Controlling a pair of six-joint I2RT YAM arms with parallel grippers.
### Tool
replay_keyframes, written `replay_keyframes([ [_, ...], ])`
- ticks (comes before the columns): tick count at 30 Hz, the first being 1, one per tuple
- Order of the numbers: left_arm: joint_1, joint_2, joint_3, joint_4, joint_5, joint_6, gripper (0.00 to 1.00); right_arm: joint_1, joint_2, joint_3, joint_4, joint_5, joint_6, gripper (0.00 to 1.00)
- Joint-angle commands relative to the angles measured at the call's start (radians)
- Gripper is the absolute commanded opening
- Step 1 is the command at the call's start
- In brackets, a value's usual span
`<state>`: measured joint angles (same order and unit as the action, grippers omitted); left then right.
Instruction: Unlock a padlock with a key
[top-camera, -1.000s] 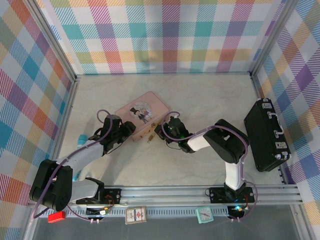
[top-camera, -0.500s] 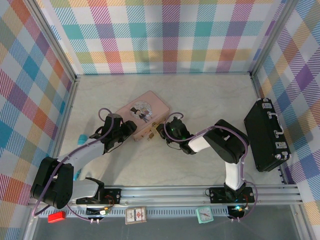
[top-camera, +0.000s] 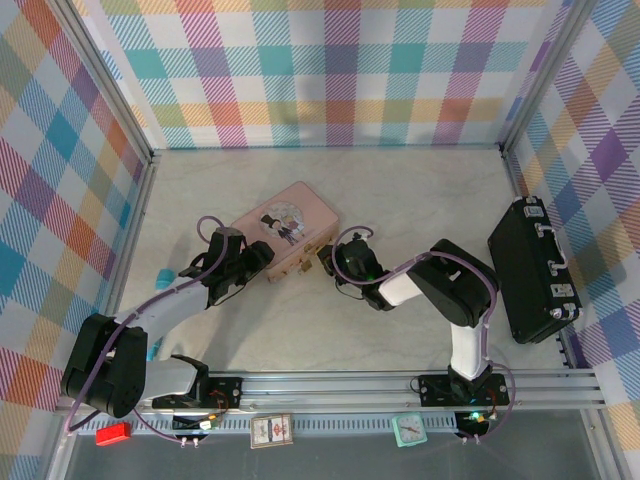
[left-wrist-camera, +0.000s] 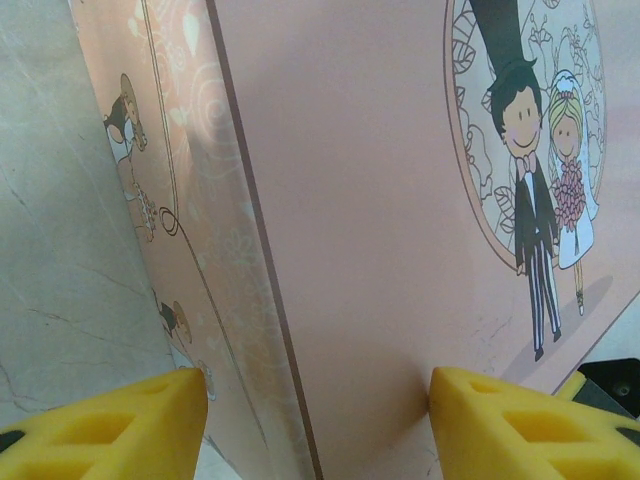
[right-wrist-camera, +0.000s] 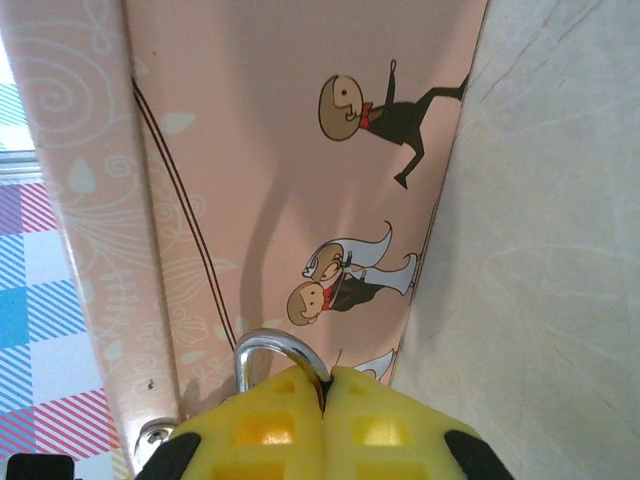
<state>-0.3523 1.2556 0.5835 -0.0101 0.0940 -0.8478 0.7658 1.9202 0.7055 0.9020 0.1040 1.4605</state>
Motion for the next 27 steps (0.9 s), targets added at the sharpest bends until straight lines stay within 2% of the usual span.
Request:
replay_keyframes([
  [1, -0.007, 0.004, 0.015, -0.057, -0.002, 0.015, 0.6, -0.008, -0.039, -0.026, 0.013, 0.033, -0.016, 0.0],
  [16, -0.007, -0.011, -0.003, -0.058, -0.025, -0.004, 0.59, -0.039, -0.084, -0.063, -0.002, 0.039, -0.045, 0.0],
  [22, -0.007, -0.02, 0.002, -0.061, -0.036, -0.005, 0.6, -0.045, -0.129, -0.082, -0.055, 0.048, -0.085, 0.0],
  [27, -0.007, -0.03, 0.008, -0.073, -0.044, 0.015, 0.6, -0.054, -0.214, -0.1, -0.163, 0.038, -0.176, 0.0],
])
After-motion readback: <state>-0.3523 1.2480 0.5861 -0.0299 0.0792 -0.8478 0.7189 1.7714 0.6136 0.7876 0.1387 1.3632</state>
